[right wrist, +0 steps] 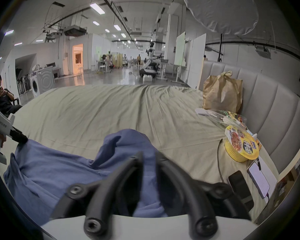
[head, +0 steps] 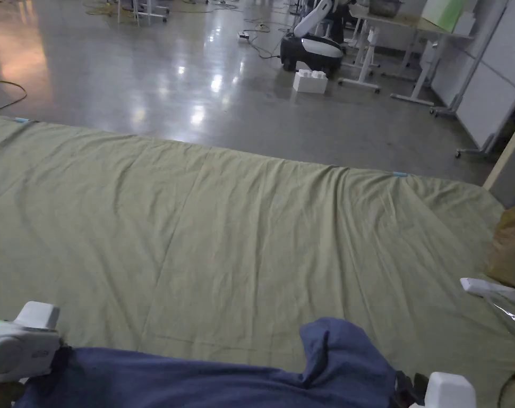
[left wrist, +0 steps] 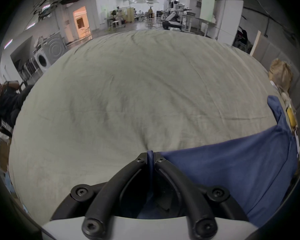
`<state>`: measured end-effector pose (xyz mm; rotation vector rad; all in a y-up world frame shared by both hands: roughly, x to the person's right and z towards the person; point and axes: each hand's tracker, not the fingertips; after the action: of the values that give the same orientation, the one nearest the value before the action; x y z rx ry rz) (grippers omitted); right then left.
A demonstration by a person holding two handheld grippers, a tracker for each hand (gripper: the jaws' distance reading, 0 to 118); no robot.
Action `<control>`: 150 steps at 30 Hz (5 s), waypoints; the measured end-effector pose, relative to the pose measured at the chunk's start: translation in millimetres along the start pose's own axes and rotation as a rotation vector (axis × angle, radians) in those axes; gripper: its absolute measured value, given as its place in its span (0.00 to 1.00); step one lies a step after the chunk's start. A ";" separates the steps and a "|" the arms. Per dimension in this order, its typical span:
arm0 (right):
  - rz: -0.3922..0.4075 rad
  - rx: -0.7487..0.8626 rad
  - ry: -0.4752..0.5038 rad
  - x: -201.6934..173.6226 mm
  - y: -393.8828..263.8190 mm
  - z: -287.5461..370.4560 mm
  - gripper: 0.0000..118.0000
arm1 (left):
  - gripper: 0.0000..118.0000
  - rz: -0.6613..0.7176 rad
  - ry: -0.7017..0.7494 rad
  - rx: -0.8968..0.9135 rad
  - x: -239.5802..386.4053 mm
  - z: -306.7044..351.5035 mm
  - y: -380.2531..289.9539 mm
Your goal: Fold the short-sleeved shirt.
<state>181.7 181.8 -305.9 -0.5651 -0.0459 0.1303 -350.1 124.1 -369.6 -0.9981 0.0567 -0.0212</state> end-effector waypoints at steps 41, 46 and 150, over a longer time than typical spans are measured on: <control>0.019 -0.184 0.161 57.4 38.2 9.9 0.02 | 0.04 0.129 -0.050 0.332 -3.4 143.0 -48.9; 0.074 -0.169 0.154 57.9 21.2 53.1 0.02 | 0.04 0.122 -0.069 0.337 -23.8 166.3 -77.9; 0.011 0.320 0.135 -94.2 9.7 92.3 0.00 | 0.73 0.779 -0.861 -0.032 -132.5 43.5 -193.3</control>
<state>80.0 226.2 -234.0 -0.2536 0.1077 0.1077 -478.3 61.7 -178.6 -0.8932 -0.3463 1.1176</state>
